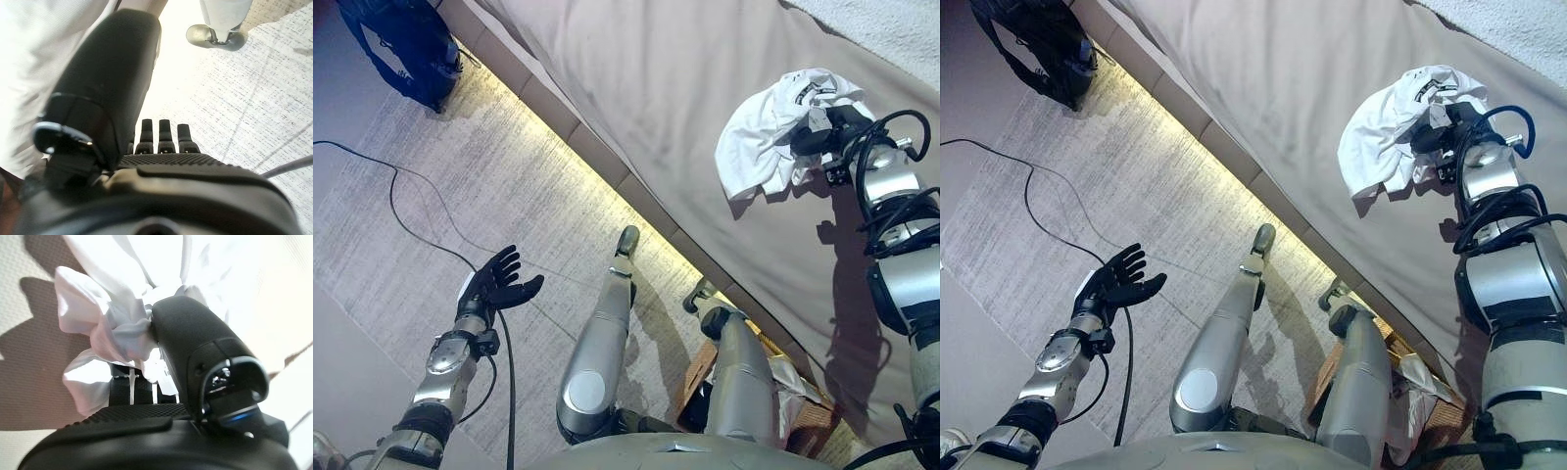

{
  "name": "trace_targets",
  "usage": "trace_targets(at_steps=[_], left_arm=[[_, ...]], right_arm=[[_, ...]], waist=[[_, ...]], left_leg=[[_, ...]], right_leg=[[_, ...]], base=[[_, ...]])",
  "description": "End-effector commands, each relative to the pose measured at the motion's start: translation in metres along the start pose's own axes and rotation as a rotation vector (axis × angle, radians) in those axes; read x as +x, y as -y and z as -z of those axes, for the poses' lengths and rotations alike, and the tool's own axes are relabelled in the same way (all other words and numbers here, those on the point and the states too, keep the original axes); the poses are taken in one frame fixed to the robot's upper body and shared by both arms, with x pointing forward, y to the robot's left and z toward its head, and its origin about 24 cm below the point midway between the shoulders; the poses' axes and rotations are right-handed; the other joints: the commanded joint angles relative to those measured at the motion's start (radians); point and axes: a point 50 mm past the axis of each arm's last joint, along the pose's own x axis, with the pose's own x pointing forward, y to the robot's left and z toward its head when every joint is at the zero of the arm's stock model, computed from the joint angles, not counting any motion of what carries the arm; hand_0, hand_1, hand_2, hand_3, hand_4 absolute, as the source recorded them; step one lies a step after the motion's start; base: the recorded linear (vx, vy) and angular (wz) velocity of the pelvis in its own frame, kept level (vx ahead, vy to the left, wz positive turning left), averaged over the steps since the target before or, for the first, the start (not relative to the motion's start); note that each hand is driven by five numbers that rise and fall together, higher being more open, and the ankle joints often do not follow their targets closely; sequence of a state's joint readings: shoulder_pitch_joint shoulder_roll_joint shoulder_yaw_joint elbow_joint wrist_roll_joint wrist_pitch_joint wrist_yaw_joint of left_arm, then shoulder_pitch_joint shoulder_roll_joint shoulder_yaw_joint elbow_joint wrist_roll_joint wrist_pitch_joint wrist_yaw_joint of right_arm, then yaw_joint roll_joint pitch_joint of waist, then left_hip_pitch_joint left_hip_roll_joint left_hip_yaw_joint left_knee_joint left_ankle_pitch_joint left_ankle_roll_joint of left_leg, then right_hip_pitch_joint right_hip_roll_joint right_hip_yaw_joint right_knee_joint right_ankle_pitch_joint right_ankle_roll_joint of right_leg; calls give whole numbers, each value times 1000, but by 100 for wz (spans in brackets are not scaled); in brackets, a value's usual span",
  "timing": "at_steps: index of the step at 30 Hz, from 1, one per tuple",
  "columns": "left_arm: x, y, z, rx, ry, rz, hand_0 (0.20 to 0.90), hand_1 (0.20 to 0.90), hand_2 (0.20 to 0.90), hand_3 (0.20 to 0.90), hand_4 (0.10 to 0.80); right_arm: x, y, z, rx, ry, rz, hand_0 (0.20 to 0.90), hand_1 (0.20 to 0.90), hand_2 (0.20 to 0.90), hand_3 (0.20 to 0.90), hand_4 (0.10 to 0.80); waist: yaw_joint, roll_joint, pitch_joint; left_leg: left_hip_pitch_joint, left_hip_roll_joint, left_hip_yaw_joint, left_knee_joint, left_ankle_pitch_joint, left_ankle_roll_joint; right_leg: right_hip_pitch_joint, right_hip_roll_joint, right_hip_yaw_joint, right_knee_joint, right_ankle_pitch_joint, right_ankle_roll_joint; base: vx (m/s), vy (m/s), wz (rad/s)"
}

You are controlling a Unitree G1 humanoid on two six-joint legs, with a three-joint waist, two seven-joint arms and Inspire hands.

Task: Pick up the clothes from the bed and place them into the basket

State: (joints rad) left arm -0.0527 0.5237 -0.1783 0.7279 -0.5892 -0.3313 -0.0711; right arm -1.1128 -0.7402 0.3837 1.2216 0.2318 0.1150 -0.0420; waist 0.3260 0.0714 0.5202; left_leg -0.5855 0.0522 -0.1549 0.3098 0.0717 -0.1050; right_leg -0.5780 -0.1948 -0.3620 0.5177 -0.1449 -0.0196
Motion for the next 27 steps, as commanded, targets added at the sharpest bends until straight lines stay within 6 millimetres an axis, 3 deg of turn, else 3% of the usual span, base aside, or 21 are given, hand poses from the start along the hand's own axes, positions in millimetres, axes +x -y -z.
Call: trace_targets(at_steps=[1, 3, 4, 9, 14, 20, 22, 25, 27], left_arm=[[-20, -14, 13, 18, 12, -66, 900, 900, 900, 900, 800], [-21, -10, 17, 8, 9, -66, 900, 900, 900, 900, 800], [-22, -8, 18, 6, 8, -63, 900, 900, 900, 900, 800], [-28, 9, 30, -2, -9, -38, 900, 900, 900, 900, 800], [-30, 23, 38, 8, -35, -19, 900, 900, 900, 900, 800], [-41, 38, 63, 19, -134, -18, 900, 900, 900, 900, 800], [-49, 41, 76, 30, -181, -28, 900, 900, 900, 900, 800], [-57, 44, 87, 40, -227, -32, 900, 900, 900, 900, 800], [-67, 50, 100, 46, -285, -43, 900, 900, 900, 900, 800]], right_arm=[[-4, 26, -7, 151, 154, 161, 300, 300, 300, 200, 100], [-7, 25, -12, 281, 230, 178, 300, 300, 300, 200, 100], [-9, 24, -14, 337, 266, 181, 300, 300, 300, 200, 100], [-21, 16, -15, 645, 439, 121, 300, 300, 300, 200, 100], [-33, 0, -7, 816, 517, 61, 300, 300, 300, 200, 100], [-54, -33, 22, 978, 523, -59, 300, 300, 300, 200, 100], [-70, -55, 37, 1041, 492, -104, 300, 300, 300, 200, 100], [-85, -65, 54, 1105, 471, -122, 300, 300, 300, 200, 100], [-106, -79, 81, 1213, 423, -134, 300, 300, 300, 200, 100]], waist=[[-11, 35, -37], [-21, 28, -52], [-24, 29, -56], [-55, 13, -111], [-83, -4, -164], [-140, -35, -266], [-172, -56, -307], [-199, -68, -339], [-235, -75, -384]], left_leg=[[-6, 14, 40, -35, 35, 14], [25, 20, 47, -63, 33, 9], [31, 23, 52, -79, 63, 11], [136, 42, 84, -175, 69, 0], [225, 53, 111, -254, 77, -7], [357, 64, 156, -341, 84, -5], [408, 66, 176, -356, 77, -2], [448, 70, 197, -356, 66, 4], [499, 76, 223, -359, 51, 8]], right_leg=[[81, 36, 35, -89, 85, 39], [115, 47, 38, -126, 89, 40], [124, 48, 28, -152, 121, 32], [225, 70, 41, -260, 140, 46], [317, 72, 52, -345, 153, 60], [450, 72, 79, -458, 183, 84], [490, 71, 100, -490, 198, 89], [518, 70, 117, -510, 210, 92], [550, 69, 138, -533, 222, 97]], base=[[-7, 34, -1], [-47, 80, -2], [-86, 129, -9], [-14, 110, -13], [14, 107, -10], [80, 139, -14], [144, 104, -12], [128, 96, -21], [176, 110, -29]])
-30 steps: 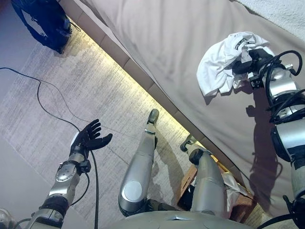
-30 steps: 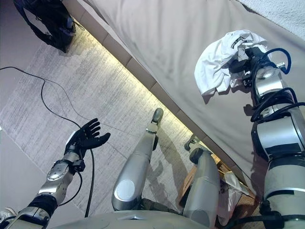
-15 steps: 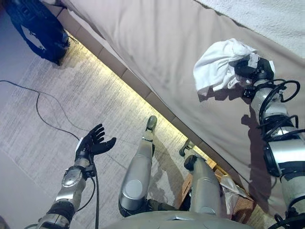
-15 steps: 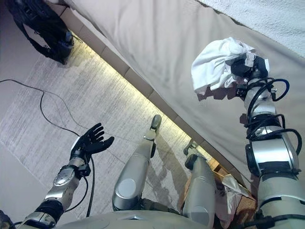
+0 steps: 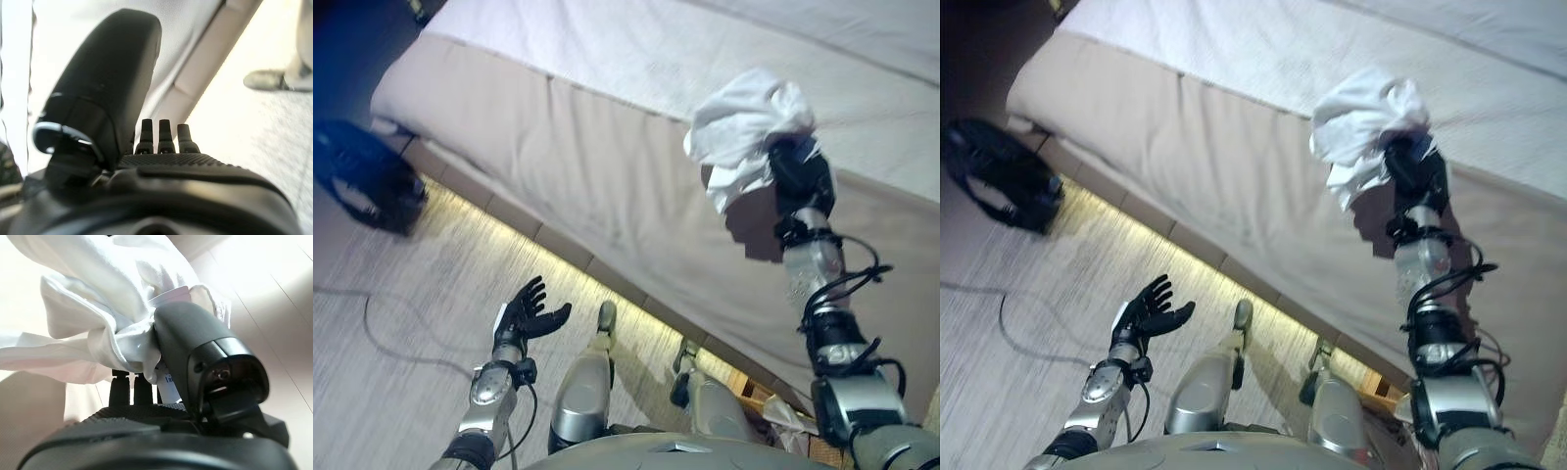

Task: Pick up the clothes from the bed and place them into the basket

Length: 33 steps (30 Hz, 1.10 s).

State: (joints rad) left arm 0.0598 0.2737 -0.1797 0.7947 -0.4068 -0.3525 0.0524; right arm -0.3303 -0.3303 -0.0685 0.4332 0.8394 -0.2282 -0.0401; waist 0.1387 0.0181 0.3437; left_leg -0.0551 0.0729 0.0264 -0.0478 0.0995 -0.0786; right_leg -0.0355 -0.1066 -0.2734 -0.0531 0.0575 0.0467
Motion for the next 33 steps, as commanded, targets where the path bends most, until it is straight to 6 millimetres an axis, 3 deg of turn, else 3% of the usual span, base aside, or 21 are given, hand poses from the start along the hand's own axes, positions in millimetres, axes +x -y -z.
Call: trace_targets(at_steps=[1, 7, 11, 13, 14, 15, 16, 18, 19, 21, 22, 23, 24, 26, 27, 28, 30, 31, 33], left_arm=[[-27, -11, 38, 77, -110, -35, 900, 900, 900, 900, 800], [-30, -9, 45, 69, -143, -72, 900, 900, 900, 900, 800], [-31, -6, 48, 80, -166, -62, 900, 900, 900, 900, 800], [-31, -3, 48, 83, -164, -45, 900, 900, 900, 900, 800], [-32, -1, 49, 66, -164, -49, 900, 900, 900, 900, 800], [-32, 0, 49, 49, -157, -52, 900, 900, 900, 900, 800], [-31, 1, 47, 42, -143, -46, 900, 900, 900, 900, 800], [-28, 2, 42, 64, -122, -10, 900, 900, 900, 900, 800], [-24, 6, 37, 95, -111, 35, 900, 900, 900, 900, 800], [-20, 5, 32, 153, -110, 86, 900, 900, 900, 900, 800], [-19, -3, 29, 170, -119, 76, 900, 900, 900, 900, 800], [-19, -4, 29, 173, -121, 76, 900, 900, 900, 900, 800], [-20, -14, 29, 173, -133, 49, 900, 900, 900, 900, 800], [-21, -22, 30, 150, -143, -4, 900, 900, 900, 900, 800], [-22, -25, 32, 135, -151, -38, 900, 900, 900, 900, 800], [-22, -26, 34, 126, -154, -55, 900, 900, 900, 900, 800], [-21, -25, 35, 106, -161, -96, 900, 900, 900, 900, 800], [-21, -26, 36, 104, -164, -103, 900, 900, 900, 900, 800], [-20, -26, 35, 88, -158, -121, 900, 900, 900, 900, 800]], right_arm=[[-24, 9, -17, 123, 168, -58, 300, 300, 300, 200, 100], [-67, 14, 20, 157, 60, -24, 300, 300, 300, 200, 100], [-72, 18, 24, 145, 29, -20, 300, 300, 300, 200, 100], [-68, 14, 23, 140, 26, -48, 300, 300, 300, 200, 100], [-65, 7, 24, 138, 22, -84, 300, 300, 300, 200, 100], [-63, -1, 28, 158, 17, -110, 300, 300, 300, 200, 100], [-62, -8, 32, 173, 27, -122, 300, 300, 300, 200, 100], [-65, -10, 35, 200, 54, -110, 300, 300, 300, 200, 100], [-68, -11, 35, 216, 75, -112, 300, 300, 300, 200, 100], [-71, -9, 35, 206, 68, -121, 300, 300, 300, 200, 100], [-71, -7, 37, 189, 36, -141, 300, 300, 300, 200, 100], [-71, -6, 38, 186, 33, -141, 300, 300, 300, 200, 100], [-73, -7, 42, 151, -17, -150, 300, 300, 300, 200, 100], [-78, -9, 49, 131, -83, -171, 300, 300, 300, 200, 100], [-81, -11, 56, 108, -120, -178, 300, 300, 300, 200, 100], [-83, -12, 60, 107, -141, -181, 300, 300, 300, 200, 100], [-89, -17, 74, 81, -199, -198, 300, 300, 300, 200, 100], [-90, -19, 77, 80, -216, -199, 300, 300, 300, 200, 100], [-94, -26, 84, 58, -248, -223, 300, 300, 300, 200, 100]], waist=[[-60, -23, -221], [-129, -35, -257], [-148, -41, -253], [-143, -49, -241], [-128, -52, -228], [-105, -48, -217], [-93, -41, -204], [-97, -33, -188], [-110, -30, -178], [-122, -26, -170], [-124, -23, -161], [-123, -23, -161], [-113, -10, -161], [-89, 8, -174], [-61, 10, -188], [-43, 7, -195], [3, -3, -211], [13, -13, -211], [36, -34, -210]], left_leg=[[-15, 57, 50, -5, 19, -18], [59, 69, 94, -23, 4, -9], [72, 64, 96, 33, -20, -12], [56, 45, 54, 111, -55, -8], [42, 8, -27, 149, -85, 9], [35, -50, -156, 149, -100, 38], [36, -80, -205, 155, -111, 64], [36, -95, -190, 144, -111, 79], [40, -101, -169, 125, -113, 90], [38, -115, -152, 116, -121, 92], [42, -120, -141, 105, -125, 94], [43, -119, -139, 104, -124, 94], [39, -109, -92, 95, -110, 100], [9, -97, -23, 100, -87, 106], [-18, -94, 17, 105, -78, 112], [-32, -94, 39, 110, -78, 114], [-69, -80, 97, 124, -73, 110], [-69, -78, 99, 131, -90, 100], [-105, -54, 140, 157, -78, 77]], right_leg=[[17, -19, 58, 29, 23, 33], [56, -14, 90, 16, 27, 40], [71, -14, 109, 42, 12, 31], [70, -20, 129, 63, 6, 24], [66, -20, 162, 88, -1, 20], [49, -10, 216, 124, -7, 20], [21, -9, 256, 158, -11, 30], [3, -15, 284, 162, 3, 42], [-21, -46, 293, 144, 42, 73], [-53, -92, 295, 120, 102, 102], [-97, -121, 272, 152, 163, 116], [-102, -122, 270, 157, 165, 117], [-123, -118, 194, 269, 143, 115], [-96, -96, 98, 335, 62, 82], [-65, -102, 29, 361, 38, 68], [-47, -111, -2, 362, 28, 63], [3, -167, -99, 354, 38, 66], [23, -177, -99, 347, 18, 84], [91, -154, -150, 244, -38, 87]], base=[[112, 80, -33], [47, 23, -27], [24, 20, -17], [22, 68, -23], [42, 128, -31], [-17, 161, -65], [-96, 136, -135], [-195, 118, -156], [-216, 117, -105], [-241, 115, -82], [-190, 95, -64], [-236, 177, -97], [-245, 200, -82], [-318, 175, -112], [-268, 29, -138], [-229, -11, -126], [-154, -130, -144], [-111, -229, -180], [-120, -242, -126]])
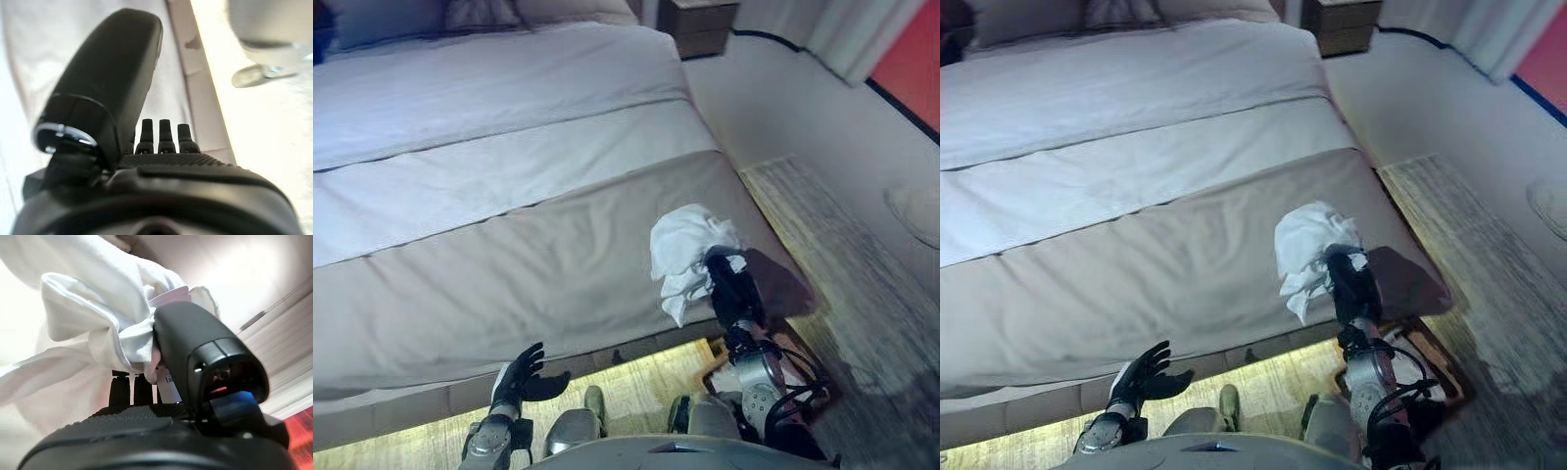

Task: Pick up the clothes from the bed and place them into the basket

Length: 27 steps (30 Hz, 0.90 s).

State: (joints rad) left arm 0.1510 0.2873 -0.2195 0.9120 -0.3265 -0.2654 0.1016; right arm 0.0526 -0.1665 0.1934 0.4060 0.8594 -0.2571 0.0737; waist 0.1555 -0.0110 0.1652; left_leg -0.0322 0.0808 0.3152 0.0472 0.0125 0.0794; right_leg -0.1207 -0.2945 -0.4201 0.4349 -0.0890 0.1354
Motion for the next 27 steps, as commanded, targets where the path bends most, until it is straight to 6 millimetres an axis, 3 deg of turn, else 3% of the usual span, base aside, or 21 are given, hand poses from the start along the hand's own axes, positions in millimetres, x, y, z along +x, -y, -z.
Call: trace_targets(at_steps=[1, 2, 4, 5, 7, 8, 9, 10, 13, 16, 19, 23, 27], left_arm=[[8, -10, -27, -62, 123, -67, 900, 900, 900, 900, 800], [7, -10, -30, -84, 140, -64, 900, 900, 900, 900, 800], [7, -11, -32, -93, 163, -55, 900, 900, 900, 900, 800], [6, -10, -33, -119, 175, -67, 900, 900, 900, 900, 800], [6, -11, -33, -156, 192, -70, 900, 900, 900, 900, 800], [6, -11, -33, -156, 192, -70, 900, 900, 900, 900, 800], [5, -4, -34, -165, 212, -37, 900, 900, 900, 900, 800], [5, -4, -34, -166, 212, -37, 900, 900, 900, 900, 800], [7, -12, -40, -192, 229, -57, 900, 900, 900, 900, 800], [8, -13, -47, -161, 252, -46, 900, 900, 900, 900, 800], [9, -9, -54, -145, 285, -37, 900, 900, 900, 900, 800], [11, -2, -62, -133, 317, -12, 900, 900, 900, 900, 800], [10, 10, -65, -112, 344, 29, 900, 900, 900, 900, 800]], right_arm=[[12, -38, -32, -89, 156, -195, 300, 300, 300, 200, 100], [9, -42, -34, -121, 149, -244, 300, 300, 300, 200, 100], [7, -45, -35, -170, 142, -283, 300, 300, 300, 200, 100], [6, -42, -35, -190, 116, -299, 300, 300, 300, 200, 100], [5, -36, -31, -224, 82, -281, 300, 300, 300, 200, 100], [5, -36, -31, -224, 82, -281, 300, 300, 300, 200, 100], [7, -34, -32, -264, 98, -256, 300, 300, 300, 200, 100], [7, -34, -32, -264, 98, -257, 300, 300, 300, 200, 100], [8, -11, -40, -277, 145, -92, 300, 300, 300, 200, 100], [9, -3, -40, -275, 180, 18, 300, 300, 300, 200, 100], [12, 3, -42, -261, 201, 103, 300, 300, 300, 200, 100], [19, 28, -51, -179, 242, 259, 300, 300, 300, 200, 100], [28, 41, -68, -202, 303, 384, 300, 300, 300, 200, 100]], waist=[[25, -18, -25], [15, -25, -8], [1, -26, 10], [-11, -34, 30], [6, -26, 64], [6, -26, 65], [5, -14, 85], [5, -14, 85], [-17, 22, 112], [-6, 34, 134], [3, 45, 163], [18, 76, 204], [24, 117, 252]], left_leg=[[-163, -47, -131, 103, 21, -88], [-212, -28, -152, 164, 20, -102], [-230, 6, -160, 190, 29, -120], [-265, 33, -188, 252, 59, -141], [-341, 6, -285, 262, 149, -169], [-339, 5, -284, 262, 149, -169], [-339, -12, -258, 228, 96, -138], [-340, -12, -258, 229, 95, -137], [-338, -5, -234, 176, 93, -140], [-353, -28, -262, 171, 105, -149], [-382, -35, -277, 162, 122, -159], [-427, -40, -298, 156, 142, -173], [-475, -54, -313, 160, 155, -171]], right_leg=[[193, 50, -17, -311, 121, -12], [174, 56, 23, -327, 127, -21], [161, 77, 41, -338, 105, -26], [148, 89, 62, -345, 104, -36], [166, 126, 128, -348, 83, -40], [166, 125, 128, -347, 82, -40], [147, 122, 139, -324, 58, -43], [146, 122, 139, -323, 58, -43], [113, 99, 136, -286, 38, -27], [89, 86, 122, -287, 55, -27], [64, 83, 115, -290, 62, -32], [19, 74, 102, -282, 63, -42], [-72, 61, 105, -242, 68, -46]], base=[[-186, -309, -74], [-171, -260, -66], [-124, -148, -58], [-89, -105, -72], [-45, -27, -61], [-64, 76, -60], [-44, 62, -58], [-46, 209, -90], [-80, 203, -89], [-56, 9, -47], [-106, -18, 26], [-94, -20, 20], [-91, -4, 9]])
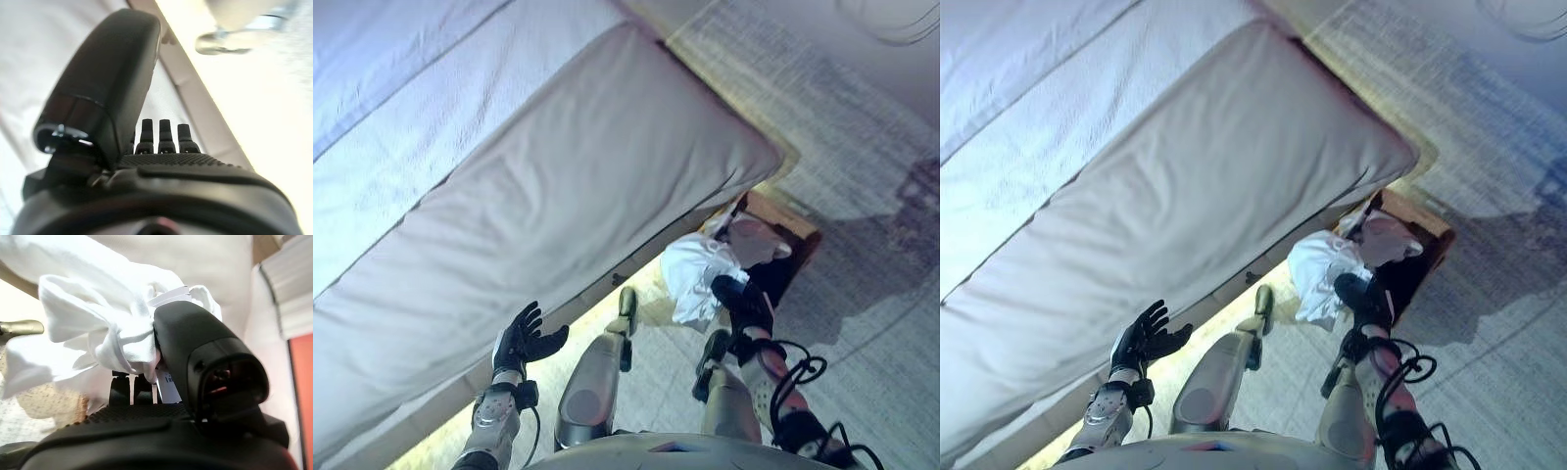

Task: Pick up the clothes from the bed and place them into the basket

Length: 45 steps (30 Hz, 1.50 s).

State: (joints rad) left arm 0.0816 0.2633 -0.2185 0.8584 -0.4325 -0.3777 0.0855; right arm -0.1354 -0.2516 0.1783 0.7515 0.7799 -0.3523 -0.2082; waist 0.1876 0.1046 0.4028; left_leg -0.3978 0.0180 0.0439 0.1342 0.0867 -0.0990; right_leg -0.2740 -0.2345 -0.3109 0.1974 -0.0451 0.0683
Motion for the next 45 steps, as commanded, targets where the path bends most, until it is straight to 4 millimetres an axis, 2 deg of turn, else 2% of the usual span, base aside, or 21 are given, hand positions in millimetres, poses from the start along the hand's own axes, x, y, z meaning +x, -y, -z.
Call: trace_targets(at_steps=[1, 4, 7, 10, 13, 14, 15, 19, 20, 22, 23, 24, 25, 26, 30, 31, 32, 40, 43, 44, 45], left_arm=[[4, 2, -19, 24, 130, 16, 900, 900, 900, 900, 800], [6, 11, -25, 3, 155, 45, 900, 900, 900, 900, 800], [8, 20, -29, -12, 186, 80, 900, 900, 900, 900, 800], [5, 23, -26, -23, 182, 88, 900, 900, 900, 900, 800], [5, 22, -23, -32, 173, 97, 900, 900, 900, 900, 800], [5, 23, -24, -40, 177, 102, 900, 900, 900, 900, 800], [5, 28, -25, -45, 190, 121, 900, 900, 900, 900, 800], [7, 40, -33, -72, 228, 159, 900, 900, 900, 900, 800], [10, 42, -40, -72, 240, 172, 900, 900, 900, 900, 800], [13, 46, -49, -75, 256, 186, 900, 900, 900, 900, 800], [14, 47, -51, -79, 260, 187, 900, 900, 900, 900, 800], [14, 46, -54, -80, 268, 191, 900, 900, 900, 900, 800], [14, 45, -57, -83, 280, 190, 900, 900, 900, 900, 800], [15, 43, -57, -81, 280, 188, 900, 900, 900, 900, 800], [16, 37, -62, -69, 296, 198, 900, 900, 900, 900, 800], [16, 35, -61, -72, 299, 198, 900, 900, 900, 900, 800], [16, 33, -62, -75, 304, 202, 900, 900, 900, 900, 800], [16, 33, -68, -113, 338, 242, 900, 900, 900, 900, 800], [16, 31, -69, -131, 335, 248, 900, 900, 900, 900, 800], [16, 30, -70, -138, 339, 250, 900, 900, 900, 900, 800], [16, 30, -70, -142, 336, 250, 900, 900, 900, 900, 800]], right_arm=[[10, 4, -52, 70, 269, 80, 300, 300, 300, 200, 100], [23, 13, -75, 94, 342, 214, 300, 300, 300, 200, 100], [36, 21, -110, 103, 448, 296, 300, 300, 300, 200, 100], [41, 30, -144, 86, 535, 387, 300, 300, 300, 200, 100], [48, 45, -171, -6, 504, 489, 300, 300, 300, 200, 100], [49, 52, -181, -13, 505, 512, 300, 300, 300, 200, 100], [47, 64, -199, -38, 541, 585, 300, 300, 300, 200, 100], [39, 83, -236, 19, 595, 831, 300, 300, 300, 200, 100], [37, 93, -248, 53, 541, 927, 300, 300, 300, 200, 100], [33, 105, -264, 119, 492, 996, 300, 300, 300, 200, 100], [31, 107, -268, 134, 486, 997, 300, 300, 300, 200, 100], [27, 111, -280, 169, 505, 1009, 300, 300, 300, 200, 100], [28, 110, -284, 171, 492, 976, 300, 300, 300, 200, 100], [30, 108, -287, 177, 472, 954, 300, 300, 300, 200, 100], [33, 93, -309, 201, 446, 836, 300, 300, 300, 200, 100], [37, 88, -309, 192, 426, 776, 300, 300, 300, 200, 100], [39, 84, -311, 188, 411, 741, 900, 900, 900, 900, 800], [44, 54, -323, 137, 526, 568, 900, 900, 900, 900, 800], [44, 53, -321, 148, 560, 521, 900, 900, 900, 900, 800], [45, 52, -320, 158, 571, 497, 900, 900, 900, 900, 800], [46, 51, -315, 172, 577, 472, 900, 900, 900, 900, 800]], waist=[[-8, 12, 28], [-9, 50, 67], [-7, 98, 111], [-4, 131, 117], [-5, 155, 117], [-6, 161, 117], [-5, 174, 117], [-6, 208, 117], [-7, 228, 117], [-3, 256, 117], [-3, 261, 117], [-6, 272, 117], [-1, 282, 117], [-4, 280, 117], [3, 289, 117], [4, 290, 117], [7, 291, 117], [6, 293, 117], [1, 289, 117], [1, 290, 117], [-2, 285, 117]], left_leg=[[-123, 5, -43, 78, 80, 7], [-153, -3, -34, 75, 88, 13], [-181, -17, -32, 72, 96, 19], [-222, -29, -37, 90, 94, 22], [-269, -30, -27, 127, 83, 36], [-282, -29, -23, 137, 79, 39], [-310, -29, -19, 160, 70, 46], [-366, -43, -26, 224, 47, 61], [-401, -46, -25, 251, 44, 67], [-442, -54, -29, 272, 43, 69], [-454, -56, -30, 279, 42, 70], [-471, -64, -38, 304, 12, 64], [-510, -63, -37, 306, 39, 72], [-514, -69, -39, 328, 5, 68], [-588, -70, -46, 371, -12, 71], [-602, -68, -49, 379, -14, 72], [-611, -69, -50, 384, -14, 72], [-559, -65, -55, 332, -11, 62], [-497, -60, -61, 273, 7, 53], [-492, -55, -61, 249, 40, 55], [-463, -54, -64, 229, 44, 52]], right_leg=[[51, -3, 4, 18, 19, 22], [-26, -15, 16, 58, 18, 23], [-106, -32, 28, 101, 21, 25], [-183, -44, 40, 144, 20, 24], [-296, -65, 71, 227, 7, 28], [-327, -69, 78, 247, 5, 28], [-374, -75, 90, 283, -2, 25], [-471, -87, 128, 360, -15, 23], [-519, -96, 147, 403, -22, 24], [-573, -113, 165, 443, -29, 30], [-590, -115, 172, 453, -30, 31], [-618, -117, 202, 486, -60, 42], [-661, -119, 199, 497, -35, 31], [-670, -121, 221, 523, -68, 41], [-764, -115, 257, 587, -83, 33], [-781, -113, 262, 604, -86, 32], [-794, -108, 266, 616, -90, 29], [-767, -97, 256, 569, -82, 28], [-706, -92, 233, 493, -56, 32], [-698, -89, 214, 460, -18, 23], [-668, -86, 204, 435, -11, 23]], base=[[-87, 14, -4], [-122, 31, 0], [-120, 46, 1], [-45, 45, 1], [-44, 91, 6], [-62, 55, 3], [-61, 41, 0], [-32, 6, 4], [-12, -7, 9], [-24, -25, 14], [42, -64, 20], [-55, -51, 18], [22, -91, 16], [-65, -95, 14], [-35, -97, 15], [-22, -33, 11], [-13, -22, 6], [6, 5, -3], [-32, 16, -2], [-95, 49, -6], [-91, 46, -4]])
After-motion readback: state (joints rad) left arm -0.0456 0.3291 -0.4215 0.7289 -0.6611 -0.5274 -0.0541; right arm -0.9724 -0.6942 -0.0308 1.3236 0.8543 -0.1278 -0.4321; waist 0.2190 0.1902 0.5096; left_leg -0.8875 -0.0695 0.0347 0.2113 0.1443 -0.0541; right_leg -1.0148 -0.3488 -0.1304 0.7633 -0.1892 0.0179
